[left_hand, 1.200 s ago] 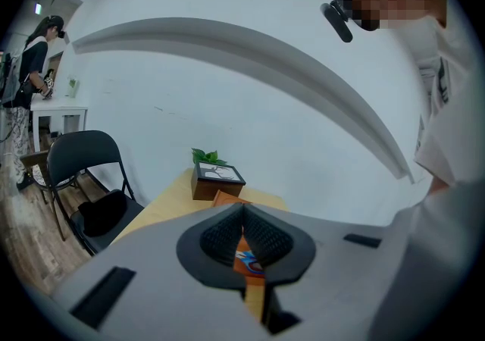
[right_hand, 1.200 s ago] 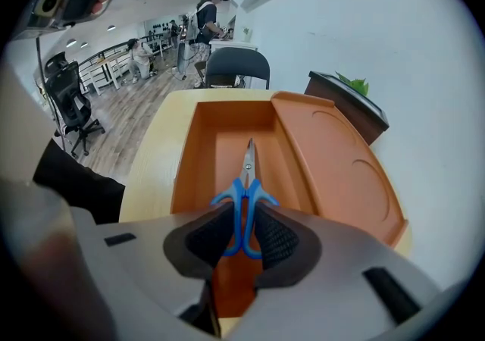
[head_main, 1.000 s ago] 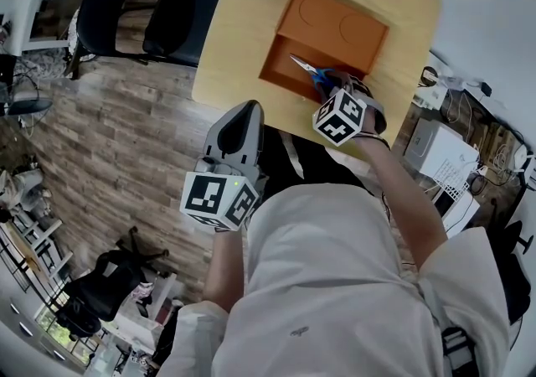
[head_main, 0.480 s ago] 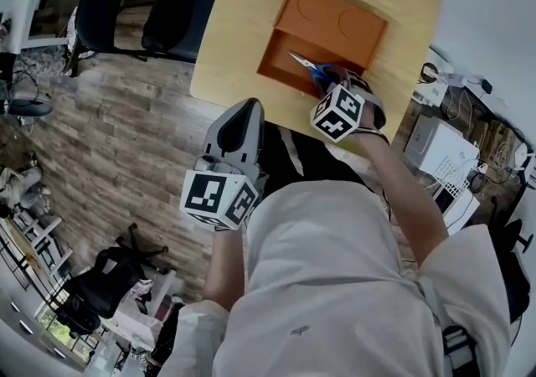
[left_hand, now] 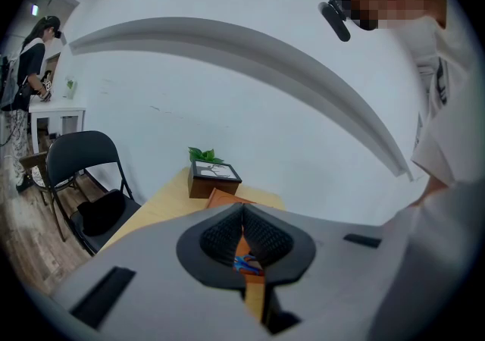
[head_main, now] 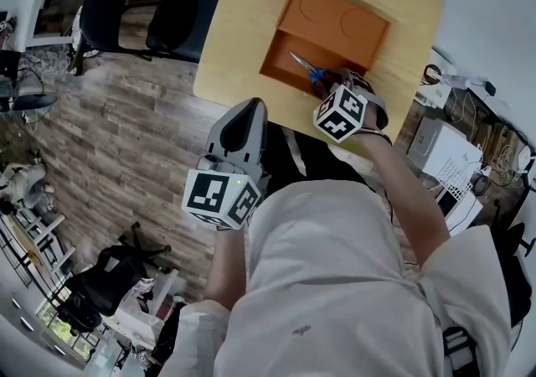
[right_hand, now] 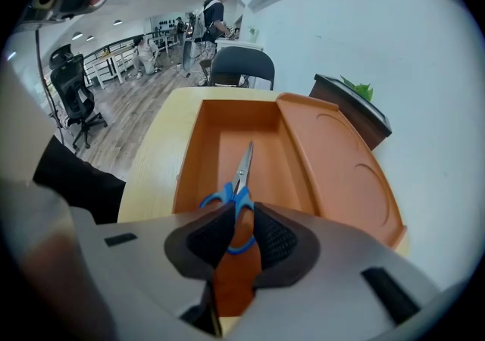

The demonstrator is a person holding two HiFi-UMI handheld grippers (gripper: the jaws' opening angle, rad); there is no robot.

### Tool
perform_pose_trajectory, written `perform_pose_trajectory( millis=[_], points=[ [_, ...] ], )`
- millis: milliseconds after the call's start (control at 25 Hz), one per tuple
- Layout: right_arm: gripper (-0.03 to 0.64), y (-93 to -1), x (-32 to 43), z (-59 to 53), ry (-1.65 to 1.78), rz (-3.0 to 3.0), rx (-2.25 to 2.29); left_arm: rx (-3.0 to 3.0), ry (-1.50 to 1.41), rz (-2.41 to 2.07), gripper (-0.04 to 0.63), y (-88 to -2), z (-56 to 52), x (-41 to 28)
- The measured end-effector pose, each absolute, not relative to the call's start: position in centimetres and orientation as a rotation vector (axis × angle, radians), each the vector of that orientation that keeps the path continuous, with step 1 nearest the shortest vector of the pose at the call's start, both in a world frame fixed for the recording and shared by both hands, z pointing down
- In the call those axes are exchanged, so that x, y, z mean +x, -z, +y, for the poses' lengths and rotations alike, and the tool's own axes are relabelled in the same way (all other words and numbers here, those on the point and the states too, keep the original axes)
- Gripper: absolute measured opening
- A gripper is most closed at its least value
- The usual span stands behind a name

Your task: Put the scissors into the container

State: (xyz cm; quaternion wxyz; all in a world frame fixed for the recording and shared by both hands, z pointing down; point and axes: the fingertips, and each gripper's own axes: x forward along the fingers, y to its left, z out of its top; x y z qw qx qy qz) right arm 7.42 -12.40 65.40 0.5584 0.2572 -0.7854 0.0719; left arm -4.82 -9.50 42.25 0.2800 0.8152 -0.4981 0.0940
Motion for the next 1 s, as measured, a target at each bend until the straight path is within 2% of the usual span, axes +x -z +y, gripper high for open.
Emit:
perform_pose_trajectory(
  millis=[560,1000],
  points=[
    [0.048,-63.9,7.5,-12.8,-0.285,-1.954,0.683,2.224,-0.266,-1.314,0.006,-41.5,-9.6,-5.1],
    [0.020,-59.6,8.4,-12.1,-0.328,-1.941,0.903,2.348,-0.300,-1.112,0.006,-40.7,-10.1,-5.2]
  ],
)
